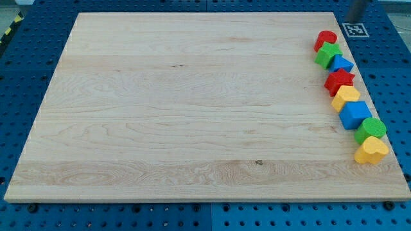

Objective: Separate the yellow hexagon from group of blocks

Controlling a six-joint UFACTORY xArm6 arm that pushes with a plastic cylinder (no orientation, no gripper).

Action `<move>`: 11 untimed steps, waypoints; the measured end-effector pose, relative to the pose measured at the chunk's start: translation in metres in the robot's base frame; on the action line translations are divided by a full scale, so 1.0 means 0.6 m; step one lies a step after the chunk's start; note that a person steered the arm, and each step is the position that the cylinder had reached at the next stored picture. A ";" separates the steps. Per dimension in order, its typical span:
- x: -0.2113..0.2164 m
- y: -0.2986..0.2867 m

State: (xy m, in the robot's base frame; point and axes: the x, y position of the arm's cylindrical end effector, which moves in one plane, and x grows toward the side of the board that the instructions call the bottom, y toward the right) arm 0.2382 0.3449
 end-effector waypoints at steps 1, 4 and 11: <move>0.017 0.001; 0.327 0.000; 0.370 -0.212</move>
